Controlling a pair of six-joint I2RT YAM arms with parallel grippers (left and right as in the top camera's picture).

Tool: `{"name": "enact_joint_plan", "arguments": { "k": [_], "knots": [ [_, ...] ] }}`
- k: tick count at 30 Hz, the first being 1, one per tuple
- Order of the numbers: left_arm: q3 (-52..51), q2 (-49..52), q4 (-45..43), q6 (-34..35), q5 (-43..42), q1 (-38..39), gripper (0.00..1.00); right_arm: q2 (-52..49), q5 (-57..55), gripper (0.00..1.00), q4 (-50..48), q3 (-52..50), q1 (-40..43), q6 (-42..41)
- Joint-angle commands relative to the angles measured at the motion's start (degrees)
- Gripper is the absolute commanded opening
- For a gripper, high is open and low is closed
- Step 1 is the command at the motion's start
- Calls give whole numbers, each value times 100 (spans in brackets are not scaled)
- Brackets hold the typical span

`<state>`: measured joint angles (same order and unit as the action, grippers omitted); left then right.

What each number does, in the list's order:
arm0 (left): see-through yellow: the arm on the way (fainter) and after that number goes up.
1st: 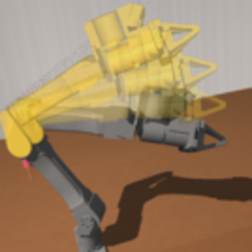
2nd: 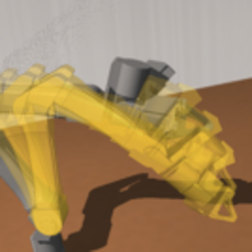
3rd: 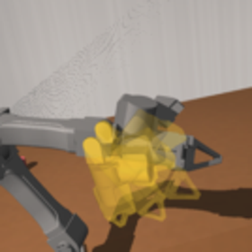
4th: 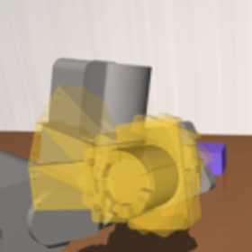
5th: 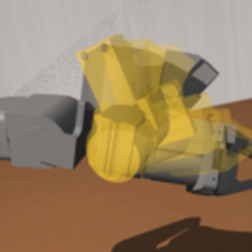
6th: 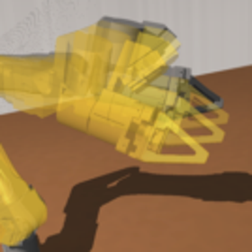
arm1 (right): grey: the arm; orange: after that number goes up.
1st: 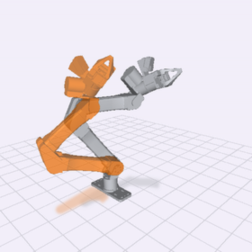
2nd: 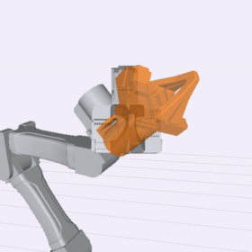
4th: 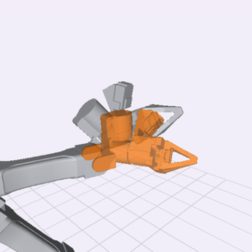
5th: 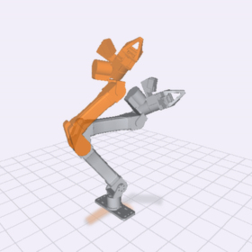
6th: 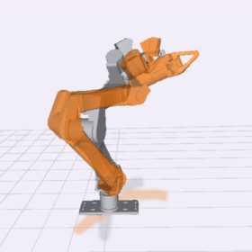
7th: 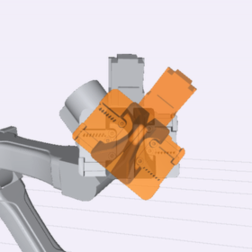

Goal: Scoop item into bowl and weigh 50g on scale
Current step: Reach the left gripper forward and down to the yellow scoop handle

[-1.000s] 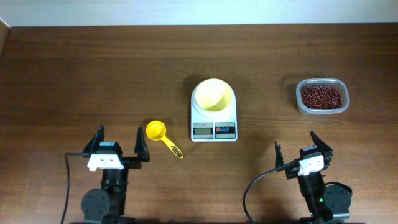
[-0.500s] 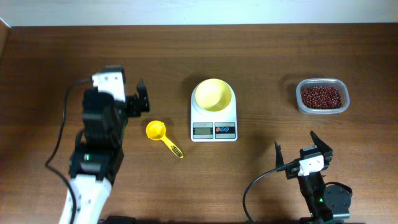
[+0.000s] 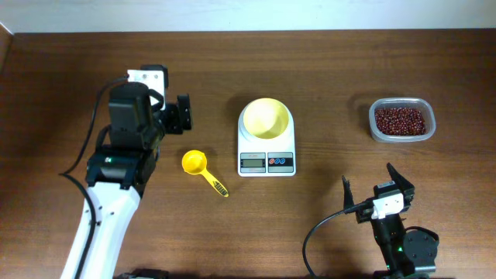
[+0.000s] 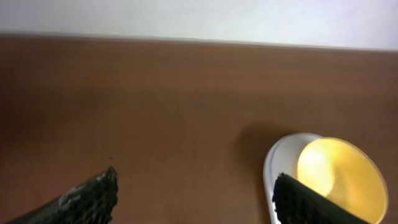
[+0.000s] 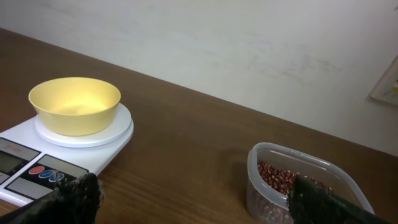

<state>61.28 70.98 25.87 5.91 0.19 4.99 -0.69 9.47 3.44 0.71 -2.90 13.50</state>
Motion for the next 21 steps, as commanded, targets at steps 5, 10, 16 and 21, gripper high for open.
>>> {"name": "enact_joint_plan", "arguments": {
  "k": [5, 10, 16, 21],
  "knots": [
    [70, 734, 1132, 2173, 184, -28, 85, 48, 15, 99, 22, -39, -46, -42],
    [70, 1054, 2033, 3801, 573, -28, 87, 48, 17, 99, 22, -39, -46, -39],
    [66, 1460, 2181, 4382, 535, -28, 88, 48, 15, 99, 22, -39, -46, -39],
    [63, 2076, 2205, 4380, 363, -28, 87, 48, 15, 99, 22, -39, -46, -42]
  ]
}}
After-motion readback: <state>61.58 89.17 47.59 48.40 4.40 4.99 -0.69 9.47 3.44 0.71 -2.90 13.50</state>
